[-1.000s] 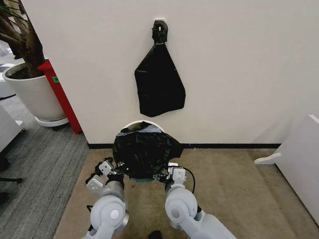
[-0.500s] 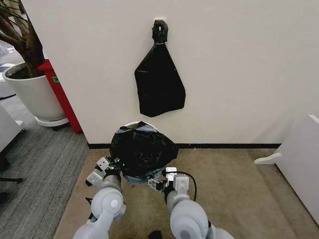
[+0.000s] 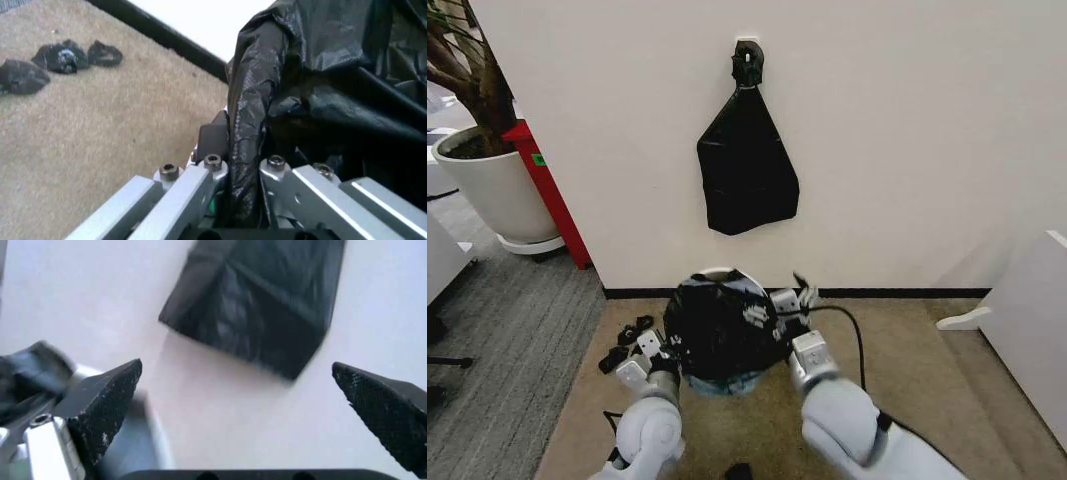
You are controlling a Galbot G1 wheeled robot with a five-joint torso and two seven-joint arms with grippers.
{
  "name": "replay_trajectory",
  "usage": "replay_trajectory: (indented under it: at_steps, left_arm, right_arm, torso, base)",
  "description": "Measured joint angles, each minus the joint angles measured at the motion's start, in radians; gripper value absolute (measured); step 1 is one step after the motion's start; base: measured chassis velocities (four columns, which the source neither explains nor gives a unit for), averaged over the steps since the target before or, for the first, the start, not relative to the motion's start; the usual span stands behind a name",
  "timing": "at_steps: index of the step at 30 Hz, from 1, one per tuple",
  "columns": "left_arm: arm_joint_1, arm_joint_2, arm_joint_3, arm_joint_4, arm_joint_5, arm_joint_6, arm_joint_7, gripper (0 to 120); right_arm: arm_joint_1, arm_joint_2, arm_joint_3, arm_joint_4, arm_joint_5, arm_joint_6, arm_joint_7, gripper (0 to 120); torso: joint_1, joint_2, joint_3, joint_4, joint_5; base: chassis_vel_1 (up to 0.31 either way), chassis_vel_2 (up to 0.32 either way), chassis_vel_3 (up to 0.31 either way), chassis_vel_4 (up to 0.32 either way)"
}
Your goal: Place the garbage bag over the trash bin.
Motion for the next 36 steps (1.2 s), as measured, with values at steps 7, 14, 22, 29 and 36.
replay_trajectory:
  at_steps: [7,14,22,29,36]
  left_arm:
    - [0.020,0.003,0.004,-0.017,0.009,0.008,0.002,1]
    - [0.016,0.007,0.003,-0.018,0.008,0.007,0.002,1]
    - [0.013,0.007,0.003,-0.020,0.004,0.004,0.002,1]
    - [0.013,0.007,0.000,-0.022,0.005,0.000,0.002,1]
    - [0.036,0.007,0.009,-0.027,0.060,-0.010,0.037,1]
  right_arm:
    - [0.073,-0.053,-0.080,-0.064,-0.079,0.008,-0.061,100]
    - [0.074,-0.074,-0.121,-0.053,-0.076,-0.016,-0.066,100]
    - [0.077,-0.082,-0.128,-0.057,-0.064,-0.021,-0.062,100]
    - [0.058,-0.089,-0.127,-0.044,-0.058,-0.018,-0.056,100]
    - [0.091,-0.084,-0.122,-0.082,-0.043,-0.012,-0.052,100]
  torso:
    - [0.000,0.000,0.000,0.0000,-0.0001]
    - [0.000,0.000,0.000,-0.0001,-0.0002]
    - [0.000,0.000,0.000,-0.0001,-0.0001]
    - [0.000,0.000,0.000,-0.0001,-0.0002]
    - [0.000,0.000,0.000,-0.0002,-0.0003]
  base:
    - [0.000,0.000,0.000,0.000]
    - [0.000,0.000,0.000,0.000]
    - [0.000,0.000,0.000,0.000]
    - [0.000,0.000,0.000,0.000]
    - [0.000,0.000,0.000,0.000]
